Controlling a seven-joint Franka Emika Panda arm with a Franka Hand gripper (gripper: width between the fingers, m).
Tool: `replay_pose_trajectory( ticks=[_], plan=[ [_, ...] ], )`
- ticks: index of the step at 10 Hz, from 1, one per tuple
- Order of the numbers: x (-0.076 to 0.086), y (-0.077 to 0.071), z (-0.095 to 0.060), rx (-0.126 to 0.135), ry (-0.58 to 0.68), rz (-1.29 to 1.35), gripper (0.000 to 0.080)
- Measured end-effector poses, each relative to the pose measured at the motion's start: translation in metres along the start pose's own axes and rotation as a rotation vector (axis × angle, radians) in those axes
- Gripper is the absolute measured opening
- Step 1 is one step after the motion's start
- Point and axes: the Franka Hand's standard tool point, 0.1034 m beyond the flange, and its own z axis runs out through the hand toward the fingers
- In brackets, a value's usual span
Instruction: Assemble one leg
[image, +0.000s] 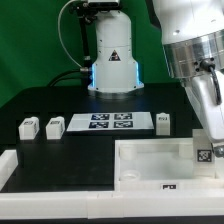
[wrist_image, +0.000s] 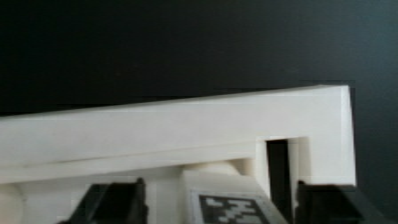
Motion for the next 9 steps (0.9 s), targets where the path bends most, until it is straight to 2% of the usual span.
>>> replay_pose_trajectory(
  ticks=[1,2,3,4,8,9],
  plan=[
    [0.0,0.0001,0.0001,0.0,0.0,-0.053,0.0559],
    [-0.0003,0.0005,0.0002,-0.004,0.0,-0.067,0.0559],
    [-0.001,0.0033,-0.0012,-0.048,0.0,-0.208,0.063],
    [-0.0027,0.0002,-0.0042,-0.057,0.007,-0.362,0.0644],
    [-0.0012,0.0002,-0.0034,-0.055,0.0,-0.738,0.0649],
    [0.0055,-0.001,-0.0049,-0.069,0.007,-0.963,0.0649]
  ],
)
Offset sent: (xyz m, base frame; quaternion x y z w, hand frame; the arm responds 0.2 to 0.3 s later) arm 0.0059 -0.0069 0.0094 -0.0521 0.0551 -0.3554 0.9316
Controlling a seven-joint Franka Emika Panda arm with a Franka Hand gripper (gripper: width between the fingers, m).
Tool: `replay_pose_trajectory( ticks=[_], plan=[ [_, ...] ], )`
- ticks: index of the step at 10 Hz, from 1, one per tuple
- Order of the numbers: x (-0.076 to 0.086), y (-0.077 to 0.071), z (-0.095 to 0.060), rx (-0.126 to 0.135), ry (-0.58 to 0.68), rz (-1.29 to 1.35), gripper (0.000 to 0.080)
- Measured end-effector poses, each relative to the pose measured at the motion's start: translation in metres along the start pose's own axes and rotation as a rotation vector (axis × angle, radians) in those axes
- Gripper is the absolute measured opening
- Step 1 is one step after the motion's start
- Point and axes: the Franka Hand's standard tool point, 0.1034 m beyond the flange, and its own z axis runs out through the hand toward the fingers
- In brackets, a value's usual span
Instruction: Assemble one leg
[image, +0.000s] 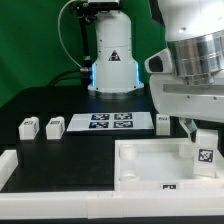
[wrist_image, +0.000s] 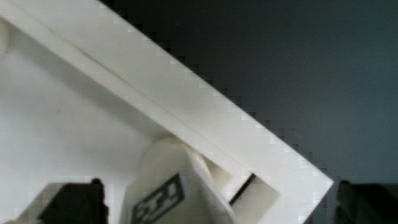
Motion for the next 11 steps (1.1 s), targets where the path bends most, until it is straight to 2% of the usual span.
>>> replay_pose_trajectory(
  ticks=[1,3,5,6,7,8,9,11],
  plan=[
    [0.0076,0.0039,-0.0032,-0.013,0.012,-0.155,0.0649],
    [0.0123,0.0083,-0.0034,-0.026,0.019,-0.319,0.0649],
    [0.0116,0.0076,-0.0033,-0.024,0.018,-0.285,0.0649],
    [0.0115,0.0075,-0.0033,-0.022,0.018,-0.268,0.0559],
    [0.0101,0.0061,-0.003,-0.014,0.015,-0.149,0.0361],
    [0.0108,0.0066,-0.0034,-0.012,0.015,-0.056,0.0361],
    [0.0127,0.006,-0.0038,0.009,0.018,0.105,0.03],
    [0.0169,0.006,-0.0035,0.072,0.029,0.45,0.0298]
  ],
)
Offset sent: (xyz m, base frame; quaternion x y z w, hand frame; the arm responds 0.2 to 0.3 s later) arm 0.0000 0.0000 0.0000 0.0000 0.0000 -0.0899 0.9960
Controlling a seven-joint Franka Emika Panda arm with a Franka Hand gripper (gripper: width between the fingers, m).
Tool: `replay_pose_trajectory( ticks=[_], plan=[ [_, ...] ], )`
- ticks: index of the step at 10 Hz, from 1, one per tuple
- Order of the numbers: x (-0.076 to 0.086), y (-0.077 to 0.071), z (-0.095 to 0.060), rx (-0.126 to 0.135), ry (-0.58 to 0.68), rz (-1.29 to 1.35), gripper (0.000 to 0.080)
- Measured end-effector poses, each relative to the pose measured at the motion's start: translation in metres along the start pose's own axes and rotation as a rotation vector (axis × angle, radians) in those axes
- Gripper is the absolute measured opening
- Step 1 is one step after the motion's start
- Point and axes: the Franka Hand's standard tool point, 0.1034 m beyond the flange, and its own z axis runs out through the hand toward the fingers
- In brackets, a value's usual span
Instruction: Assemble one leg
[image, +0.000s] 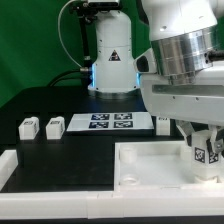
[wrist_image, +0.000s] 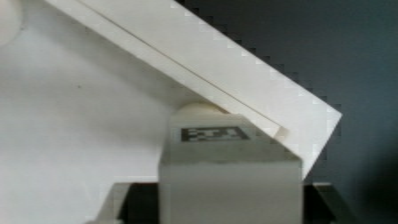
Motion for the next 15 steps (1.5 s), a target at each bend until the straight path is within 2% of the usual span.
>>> replay_pose_trajectory(
  ticks=[1,4,8,9,10,11,13,14,15],
  plan=[
    [-0.001,0.0,0.002,0.034,-0.001,0.203,0.0298],
    [-0.005,-0.003,0.004,0.081,-0.033,0.618,0.0295],
    [-0.008,-0.004,0.004,0.077,-0.068,0.929,0.0304],
    [-0.005,-0.006,0.001,0.069,-0.075,0.908,0.0477],
    [-0.006,-0.006,0.002,0.068,-0.074,0.906,0.0608],
    [-0.007,-0.005,0.003,0.068,-0.073,0.877,0.0639],
    [-0.007,-0.005,0.003,0.067,-0.072,0.835,0.0648],
    [-0.011,-0.001,0.003,-0.002,-0.078,0.637,0.0648],
    [-0.013,-0.003,0.0,-0.09,-0.068,0.405,0.0649]
  ],
)
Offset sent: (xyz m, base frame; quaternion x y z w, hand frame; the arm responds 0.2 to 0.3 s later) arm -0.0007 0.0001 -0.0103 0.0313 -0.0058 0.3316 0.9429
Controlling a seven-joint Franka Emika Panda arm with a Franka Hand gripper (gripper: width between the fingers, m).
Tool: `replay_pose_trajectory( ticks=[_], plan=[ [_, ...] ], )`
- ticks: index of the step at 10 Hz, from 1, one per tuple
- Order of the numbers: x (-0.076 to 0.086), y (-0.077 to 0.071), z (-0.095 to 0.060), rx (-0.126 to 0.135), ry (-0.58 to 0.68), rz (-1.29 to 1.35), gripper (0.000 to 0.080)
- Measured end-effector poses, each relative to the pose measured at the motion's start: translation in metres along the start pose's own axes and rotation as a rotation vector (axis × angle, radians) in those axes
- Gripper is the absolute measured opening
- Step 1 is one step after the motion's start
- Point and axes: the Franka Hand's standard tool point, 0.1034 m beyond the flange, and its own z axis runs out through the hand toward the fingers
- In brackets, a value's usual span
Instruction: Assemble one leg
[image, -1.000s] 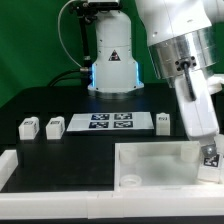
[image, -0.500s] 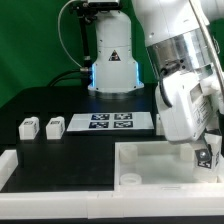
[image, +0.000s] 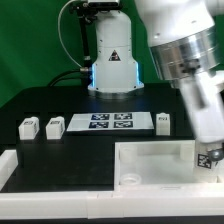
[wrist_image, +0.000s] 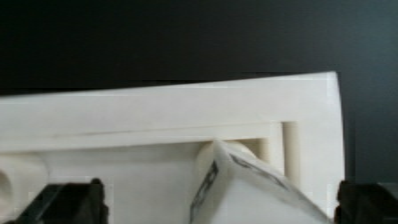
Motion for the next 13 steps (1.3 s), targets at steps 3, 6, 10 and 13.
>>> replay_pose_trajectory(
  ticks=[3,6,10,13],
  plan=[
    [0.003,-0.008,0.0,0.032,0.02,-0.294,0.0649],
    [0.014,-0.007,0.005,-0.047,0.077,-0.766,0.0649],
    [0.013,-0.009,0.005,-0.05,0.08,-0.77,0.0363],
    [0.012,-0.009,0.006,-0.039,0.079,-0.546,0.0294]
  ],
)
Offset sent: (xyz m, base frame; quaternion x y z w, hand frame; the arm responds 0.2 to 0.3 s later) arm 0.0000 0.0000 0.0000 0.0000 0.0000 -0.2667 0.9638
